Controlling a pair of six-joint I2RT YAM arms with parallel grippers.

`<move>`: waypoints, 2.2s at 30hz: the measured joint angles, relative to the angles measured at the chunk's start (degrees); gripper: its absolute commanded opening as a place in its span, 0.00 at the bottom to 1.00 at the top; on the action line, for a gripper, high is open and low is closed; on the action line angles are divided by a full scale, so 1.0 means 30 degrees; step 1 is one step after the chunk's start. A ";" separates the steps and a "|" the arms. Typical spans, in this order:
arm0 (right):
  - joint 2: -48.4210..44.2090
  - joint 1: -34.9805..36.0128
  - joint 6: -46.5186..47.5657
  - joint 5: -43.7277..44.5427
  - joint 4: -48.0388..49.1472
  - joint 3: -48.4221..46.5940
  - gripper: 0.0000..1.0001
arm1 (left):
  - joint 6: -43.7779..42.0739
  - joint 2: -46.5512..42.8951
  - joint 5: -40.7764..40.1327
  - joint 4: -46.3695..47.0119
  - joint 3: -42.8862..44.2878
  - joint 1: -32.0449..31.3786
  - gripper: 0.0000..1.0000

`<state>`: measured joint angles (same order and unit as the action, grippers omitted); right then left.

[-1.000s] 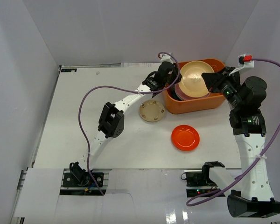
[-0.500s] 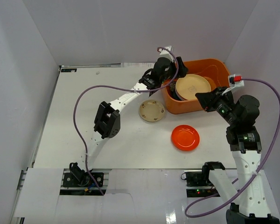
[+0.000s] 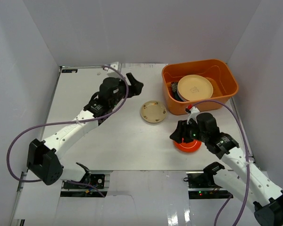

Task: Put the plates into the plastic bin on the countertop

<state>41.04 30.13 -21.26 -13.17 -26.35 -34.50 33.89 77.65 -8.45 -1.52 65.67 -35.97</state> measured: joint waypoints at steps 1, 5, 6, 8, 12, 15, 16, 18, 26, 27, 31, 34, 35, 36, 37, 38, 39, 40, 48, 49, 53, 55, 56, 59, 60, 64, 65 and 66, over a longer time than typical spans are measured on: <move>0.0182 0.0393 -0.0044 0.0525 0.0007 0.0066 0.63 | 0.0240 -0.0029 0.0102 -0.0175 -0.0648 0.0240 0.80; 0.2200 0.1545 -0.0284 0.3577 0.0080 0.0073 0.63 | 0.1880 0.1719 0.1362 -0.0933 -0.4524 0.1778 0.79; 0.2696 0.1792 -0.0277 0.4240 0.0095 0.0073 0.62 | 0.2229 0.2251 0.1712 -0.1239 -0.5246 0.1931 0.79; 0.3687 0.2404 -0.0291 0.5581 0.0109 0.0073 0.60 | 0.2761 0.2827 0.2339 -0.1719 -0.6164 0.1967 0.79; 0.5799 0.3621 -0.0313 0.7737 0.0160 0.0007 0.59 | 0.3555 0.3060 0.3366 -0.1224 -0.6353 0.1945 0.79; 0.7366 0.4765 -0.0444 0.9202 0.0073 -0.0160 0.57 | 0.4124 0.3271 0.4029 -0.0095 -0.6346 0.1953 0.78; 0.7839 0.5085 -0.0466 0.9617 0.0095 -0.0226 0.56 | 0.4269 0.3432 0.4182 0.0277 -0.6346 0.1953 0.78; 0.8568 0.5472 -0.0546 1.0397 0.0102 -0.0372 0.54 | 0.4539 0.3810 0.4481 0.0794 -0.6346 0.1953 0.77; 1.1475 0.6368 -0.0619 1.3384 0.0102 -0.1093 0.46 | 0.5042 0.5588 0.4991 0.1457 -0.6033 0.1953 0.74; 1.1825 0.6513 -0.0576 1.3682 0.0124 -0.1195 0.45 | 0.5071 0.5880 0.4998 0.1530 -0.5872 0.1953 0.73; 1.2998 0.6958 -0.0386 1.4644 0.0321 -0.1428 0.37 | 0.5209 0.6914 0.5093 0.1698 -0.5115 0.1953 0.73; 1.3493 0.7286 -0.0219 1.5220 0.0517 -0.1617 0.22 | 0.5311 0.7577 0.5180 0.1880 -0.4699 0.1953 0.73; 1.3653 0.7402 -0.0189 1.5358 0.0597 -0.1661 0.17 | 0.5355 0.7715 0.5195 0.1938 -0.4612 0.1953 0.72; 1.3835 0.7563 -0.0109 1.5620 0.0590 -0.1749 0.09 | 0.5391 0.7839 0.5224 0.1960 -0.4495 0.1953 0.71; 1.3974 0.7715 -0.0080 1.5992 0.0488 -0.1843 0.08 | 0.5421 0.7956 0.5246 0.1989 -0.4371 0.1953 0.70; 1.4069 0.7890 -0.0007 1.6393 0.0335 -0.1916 0.08 | 0.5450 0.8087 0.5260 0.2055 -0.4240 0.1953 0.67; 1.4090 0.8102 0.0022 1.6670 0.0160 -0.1974 0.08 | 0.5486 0.8247 0.5260 0.2098 -0.4095 0.1953 0.65; 1.4069 0.8269 0.0036 1.6866 -0.0015 -0.2033 0.08 | 0.5523 0.8386 0.5260 0.2135 -0.3978 0.1953 0.64; 1.0127 1.0972 -0.1027 1.7158 -0.2572 -0.3555 0.08 | 0.5530 0.9282 0.5122 0.2237 -0.3155 0.1945 0.55; 0.9391 1.1278 -0.1188 1.7121 -0.2812 -0.4146 0.08 | 0.5515 0.9449 0.5085 0.2244 -0.3031 0.1938 0.53; 0.7388 1.1919 -0.1013 1.7114 -0.3373 -0.7089 0.08 | 0.5399 0.9908 0.4860 0.2324 -0.2579 0.1916 0.47; 0.6710 1.1934 -0.0539 1.7107 -0.3242 -0.8284 0.08 | 0.5260 1.0112 0.4677 0.2266 -0.2353 0.1916 0.45; 0.6484 1.1927 -0.0240 1.7085 -0.3279 -0.8808 0.08 | 0.5209 1.0207 0.4619 0.2222 -0.2215 0.1916 0.43; 0.6368 1.1927 0.0729 1.7180 -0.3337 -1.0367 0.08 | 0.4998 1.0586 0.4459 0.2055 -0.1734 0.1887 0.36; 0.6484 1.1927 0.1173 1.7420 -0.3322 -1.0979 0.08 | 0.4932 1.0746 0.4430 0.2011 -0.1574 0.1872 0.35; 0.7686 1.1249 0.3767 1.8717 -0.2361 -1.3427 0.08 | 0.4787 1.1256 0.4248 0.2004 -0.0969 0.1821 0.31; 0.8087 1.0309 0.4656 1.8564 -0.1537 -1.3719 0.08 | 0.4765 1.1351 0.4167 0.2004 -0.0867 0.1814 0.28; 0.8459 0.9129 0.5574 1.8251 -0.0721 -1.3821 0.08 | 0.4721 1.1409 0.4102 0.1982 -0.0787 0.1807 0.25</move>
<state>66.41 57.52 -4.54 41.58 -28.51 -75.96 48.05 111.87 3.86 4.43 63.31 -30.55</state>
